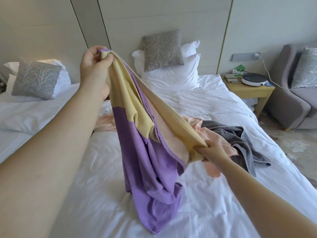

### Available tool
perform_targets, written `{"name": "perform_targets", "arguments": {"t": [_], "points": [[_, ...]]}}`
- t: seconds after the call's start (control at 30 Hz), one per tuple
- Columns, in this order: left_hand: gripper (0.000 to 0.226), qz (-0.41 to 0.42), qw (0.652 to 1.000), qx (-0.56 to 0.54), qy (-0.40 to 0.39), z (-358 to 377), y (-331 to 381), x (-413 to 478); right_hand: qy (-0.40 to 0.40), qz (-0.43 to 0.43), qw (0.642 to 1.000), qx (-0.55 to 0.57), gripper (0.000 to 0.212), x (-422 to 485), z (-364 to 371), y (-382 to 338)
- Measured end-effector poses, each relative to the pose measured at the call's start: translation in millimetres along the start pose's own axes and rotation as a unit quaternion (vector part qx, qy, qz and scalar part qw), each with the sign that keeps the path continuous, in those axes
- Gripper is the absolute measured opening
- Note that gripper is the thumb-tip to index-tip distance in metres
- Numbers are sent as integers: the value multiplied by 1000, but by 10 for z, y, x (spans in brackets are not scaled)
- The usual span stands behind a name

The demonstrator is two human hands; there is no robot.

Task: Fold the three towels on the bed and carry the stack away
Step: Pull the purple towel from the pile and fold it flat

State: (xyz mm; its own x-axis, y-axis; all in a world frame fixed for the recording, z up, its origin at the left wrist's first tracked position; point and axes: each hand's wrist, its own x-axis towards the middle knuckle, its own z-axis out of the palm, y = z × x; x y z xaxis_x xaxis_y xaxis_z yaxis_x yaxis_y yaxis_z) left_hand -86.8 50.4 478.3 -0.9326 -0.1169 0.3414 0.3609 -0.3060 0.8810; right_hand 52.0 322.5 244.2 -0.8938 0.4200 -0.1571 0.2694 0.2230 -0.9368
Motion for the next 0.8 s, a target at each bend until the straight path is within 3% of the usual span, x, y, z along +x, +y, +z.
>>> {"name": "perform_targets", "arguments": {"t": [0.1, 0.17, 0.27, 0.37, 0.5, 0.57, 0.63, 0.7, 0.73, 0.8], "points": [[21, -6, 1000, 4, 13, 22, -80, 49, 121, -15, 993, -4, 26, 14, -334, -204], [21, -8, 1000, 7, 15, 79, -116, 56, 117, -7, 993, -29, 28, -1, -485, -296], [21, -6, 1000, 0, 14, 145, -117, 74, 4, 39, 998, 50, 24, -104, -654, -331], [21, -6, 1000, 1, 16, 200, -117, 94, -136, 98, 969, 183, 30, -264, -798, -326], [23, -5, 999, 11, 32, 295, -198, 46, -251, 95, 956, 122, 45, -387, -929, -222], [24, -12, 999, 17, 39, 318, -264, 18, -192, 83, 978, 13, 29, -412, -933, -148], [24, -17, 999, 24, 44, 327, -336, -2, -14, 64, 997, -39, 11, -363, -910, -86], [24, -19, 998, 36, 45, 350, -408, -44, 156, 49, 985, -62, 14, -296, -889, -18], [24, -16, 998, 46, 40, 369, -441, -72, 167, 52, 977, -123, 11, -294, -883, -14], [24, -8, 997, 65, 28, 407, -510, -129, 99, 81, 952, -280, 7, -359, -877, 20]]}}
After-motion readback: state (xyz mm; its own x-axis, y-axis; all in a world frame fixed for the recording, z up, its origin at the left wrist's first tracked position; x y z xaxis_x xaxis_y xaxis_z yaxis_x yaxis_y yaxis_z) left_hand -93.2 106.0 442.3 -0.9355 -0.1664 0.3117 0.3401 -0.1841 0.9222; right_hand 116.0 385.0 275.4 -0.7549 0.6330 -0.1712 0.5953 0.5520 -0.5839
